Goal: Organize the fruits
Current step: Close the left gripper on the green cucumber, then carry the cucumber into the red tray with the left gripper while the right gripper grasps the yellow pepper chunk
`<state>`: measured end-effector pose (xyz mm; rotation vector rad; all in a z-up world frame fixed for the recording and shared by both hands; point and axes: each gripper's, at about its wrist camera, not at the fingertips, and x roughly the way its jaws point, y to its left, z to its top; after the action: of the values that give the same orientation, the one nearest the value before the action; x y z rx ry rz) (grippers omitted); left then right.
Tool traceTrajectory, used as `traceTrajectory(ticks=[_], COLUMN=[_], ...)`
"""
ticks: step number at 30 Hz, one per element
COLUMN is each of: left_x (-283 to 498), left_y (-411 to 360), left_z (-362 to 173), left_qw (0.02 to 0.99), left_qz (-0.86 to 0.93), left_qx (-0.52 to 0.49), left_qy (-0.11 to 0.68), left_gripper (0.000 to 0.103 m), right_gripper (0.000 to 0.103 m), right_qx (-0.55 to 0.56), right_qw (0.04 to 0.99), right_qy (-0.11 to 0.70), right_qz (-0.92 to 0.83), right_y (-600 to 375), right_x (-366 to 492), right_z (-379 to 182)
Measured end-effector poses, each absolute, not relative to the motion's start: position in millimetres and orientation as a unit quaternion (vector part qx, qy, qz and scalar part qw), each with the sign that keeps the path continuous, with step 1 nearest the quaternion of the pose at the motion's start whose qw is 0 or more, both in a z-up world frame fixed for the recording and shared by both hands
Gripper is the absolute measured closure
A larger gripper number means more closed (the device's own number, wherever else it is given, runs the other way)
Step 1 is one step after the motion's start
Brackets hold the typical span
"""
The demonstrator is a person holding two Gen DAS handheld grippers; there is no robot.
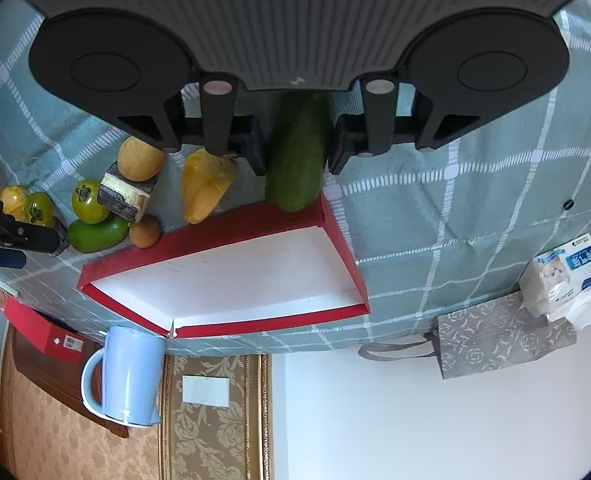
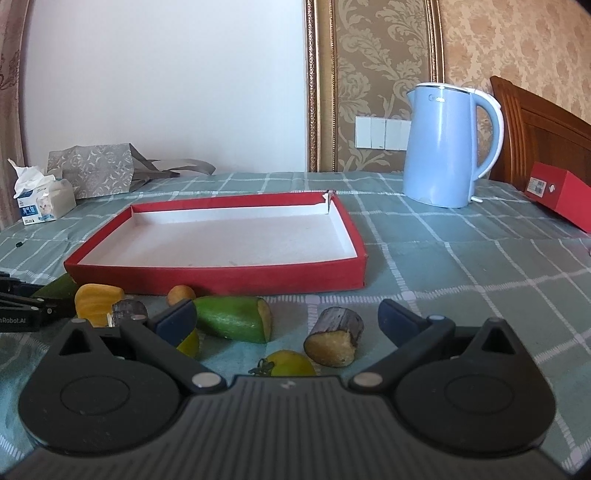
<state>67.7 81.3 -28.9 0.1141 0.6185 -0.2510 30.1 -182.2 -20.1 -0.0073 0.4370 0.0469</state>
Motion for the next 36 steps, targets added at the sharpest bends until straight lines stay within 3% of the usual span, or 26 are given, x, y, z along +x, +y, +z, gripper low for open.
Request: traceTrajectory(ticks=[18,25,28,31,36], left_x=[29,20,21,20,20], left_y=[60,51,52,52,53], left_z=[-26,-28,-28,-29,-29], left_qw=[0.954,0.956,0.955,0.955,0.955], left_qz=[-0.074,-0.070,-0.070,-0.068,-0.069], left_qx=[-0.002,0.009,0.004,0.003,-0.003], left_qy=[0.291,0.286,0.288,0.288,0.288], left_gripper=[0.072,0.072,0.072,0.072,0.072], right_gripper=[0.000,0.001,0.016,0.020,0.050], right_qx=[-0.031,-0.079,-0.101,-0.114,-0.100], right_qw=[0.974,0.967,0.963,0.957,0.951], right_qy=[0.223,0.239,0.245,0.261,0.281], right_qz=[-0.020,0.035,0.050,0.058,0.085], right_y=[-270,-247,-232,-223,-217], right_x=[-3,-17,-16,-11,-1], right_z=[-12,-25,-29,-34,-36])
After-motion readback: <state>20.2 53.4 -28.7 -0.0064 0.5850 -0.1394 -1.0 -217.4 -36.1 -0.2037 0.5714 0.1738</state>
